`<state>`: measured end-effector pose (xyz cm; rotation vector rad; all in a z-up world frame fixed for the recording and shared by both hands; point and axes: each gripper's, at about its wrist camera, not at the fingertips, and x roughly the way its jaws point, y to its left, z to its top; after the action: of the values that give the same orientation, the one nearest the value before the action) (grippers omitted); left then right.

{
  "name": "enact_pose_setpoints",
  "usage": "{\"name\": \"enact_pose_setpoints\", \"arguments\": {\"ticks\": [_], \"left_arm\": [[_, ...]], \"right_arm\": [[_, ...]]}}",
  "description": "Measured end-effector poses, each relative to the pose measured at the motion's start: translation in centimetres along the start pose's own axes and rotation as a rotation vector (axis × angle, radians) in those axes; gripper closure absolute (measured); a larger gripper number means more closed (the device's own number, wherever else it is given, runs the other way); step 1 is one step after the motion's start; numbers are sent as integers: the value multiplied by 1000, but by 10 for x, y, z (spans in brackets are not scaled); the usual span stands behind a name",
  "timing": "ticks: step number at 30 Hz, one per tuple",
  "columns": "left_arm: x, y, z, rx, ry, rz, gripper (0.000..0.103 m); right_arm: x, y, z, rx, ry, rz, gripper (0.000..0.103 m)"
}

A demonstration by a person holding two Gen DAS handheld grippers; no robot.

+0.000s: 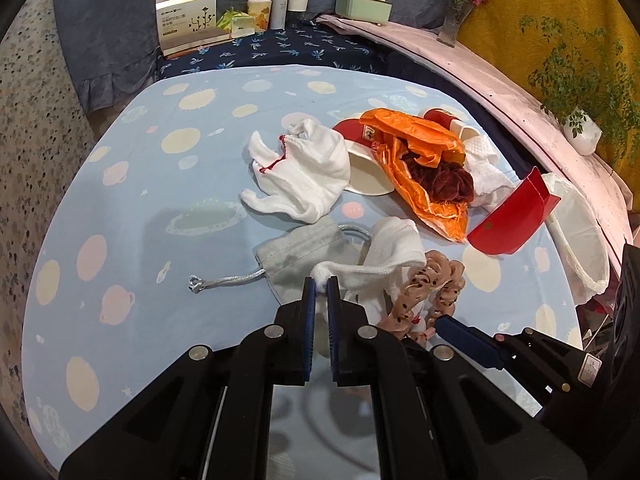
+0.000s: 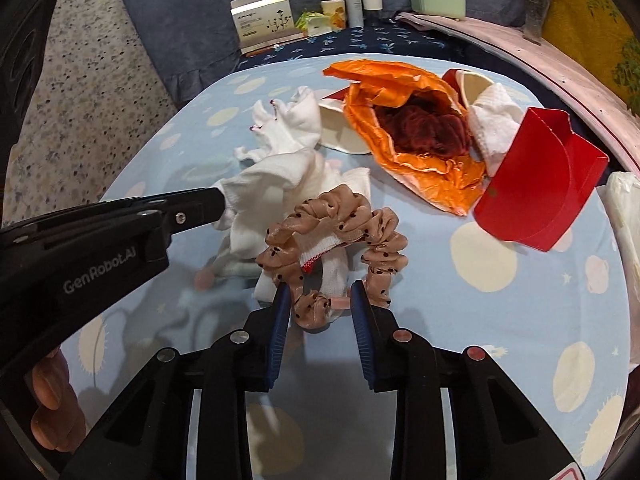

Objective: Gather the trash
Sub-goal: 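Reach the right gripper to the brown scrunchie and close on it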

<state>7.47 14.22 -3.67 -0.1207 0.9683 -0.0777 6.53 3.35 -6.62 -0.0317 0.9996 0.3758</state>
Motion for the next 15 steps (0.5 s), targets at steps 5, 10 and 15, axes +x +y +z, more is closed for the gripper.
{"name": "enact_pose_setpoints", "arguments": {"ticks": [5,10,15], "left_arm": [[-1,0,-3,-7,4,-4,97],[0,-2,-6,1,6,-1,97],[-2,-8,-9,11,0,-17,95]], "right_arm": [[-4,-2,-1,0,-10,-17,73],[-14,-20,2,47,-32,-54,73],[-16,-35,10,95,-42,-70,73]]}}
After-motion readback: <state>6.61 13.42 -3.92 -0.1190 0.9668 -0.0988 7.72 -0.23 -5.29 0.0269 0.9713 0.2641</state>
